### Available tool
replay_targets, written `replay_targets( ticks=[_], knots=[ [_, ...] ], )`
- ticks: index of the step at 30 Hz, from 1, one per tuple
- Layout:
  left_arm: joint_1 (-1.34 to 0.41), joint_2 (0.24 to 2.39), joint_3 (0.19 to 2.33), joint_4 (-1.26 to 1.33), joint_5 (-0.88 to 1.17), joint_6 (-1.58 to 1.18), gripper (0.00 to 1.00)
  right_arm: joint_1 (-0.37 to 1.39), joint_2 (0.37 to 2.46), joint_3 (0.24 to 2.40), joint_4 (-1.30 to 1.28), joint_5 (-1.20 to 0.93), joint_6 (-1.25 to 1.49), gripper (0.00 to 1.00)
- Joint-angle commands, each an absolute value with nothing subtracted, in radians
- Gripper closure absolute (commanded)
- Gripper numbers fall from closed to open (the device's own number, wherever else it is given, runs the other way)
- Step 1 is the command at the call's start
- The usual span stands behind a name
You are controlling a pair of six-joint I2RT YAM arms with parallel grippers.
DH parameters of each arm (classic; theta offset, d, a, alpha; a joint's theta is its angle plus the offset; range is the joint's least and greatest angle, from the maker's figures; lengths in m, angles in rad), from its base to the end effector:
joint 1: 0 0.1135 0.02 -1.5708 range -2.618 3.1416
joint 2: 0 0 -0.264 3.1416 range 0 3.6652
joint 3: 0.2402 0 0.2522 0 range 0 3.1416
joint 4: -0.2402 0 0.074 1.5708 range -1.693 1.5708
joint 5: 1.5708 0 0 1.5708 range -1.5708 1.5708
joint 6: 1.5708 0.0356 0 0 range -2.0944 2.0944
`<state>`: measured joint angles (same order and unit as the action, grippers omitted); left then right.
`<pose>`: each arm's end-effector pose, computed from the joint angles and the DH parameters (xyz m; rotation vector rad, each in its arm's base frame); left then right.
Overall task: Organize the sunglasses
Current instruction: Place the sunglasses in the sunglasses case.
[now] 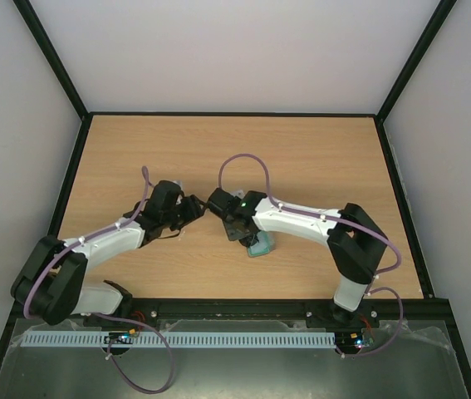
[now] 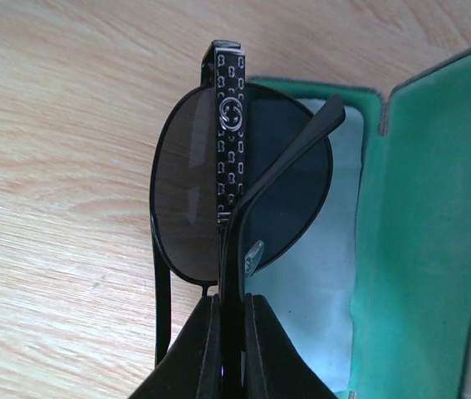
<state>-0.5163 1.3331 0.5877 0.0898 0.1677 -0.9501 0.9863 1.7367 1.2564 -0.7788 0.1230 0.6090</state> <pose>0.2275 -0.1360 0.1815 -0.4196 2.3659 -0.9412 0.1924 0.2829 0.2098 -0.5038 2.7851 0.1965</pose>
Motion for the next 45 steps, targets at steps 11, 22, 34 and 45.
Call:
replay_targets(
  ticks=[11, 22, 34, 45],
  knots=[
    [-0.501, 1.283, 0.56, 0.049, 0.159, -0.927, 0.38, 1.002, 1.785, 1.219, -0.814, 0.378, 0.632, 0.99],
    [-0.501, 1.314, 0.568, 0.053, 0.156, -0.927, 0.38, 1.009, 1.832, 1.188, -0.79, 0.414, 0.659, 0.99],
    [-0.501, 1.322, 0.565, 0.057, 0.153, -0.928, 0.39, 1.033, 1.879, 1.184, -0.732, 0.365, 0.657, 0.99],
    [-0.5, 1.321, 0.556, 0.063, 0.153, -0.93, 0.39, 1.035, 1.875, 1.152, -0.646, 0.25, 0.652, 0.99]
  ],
)
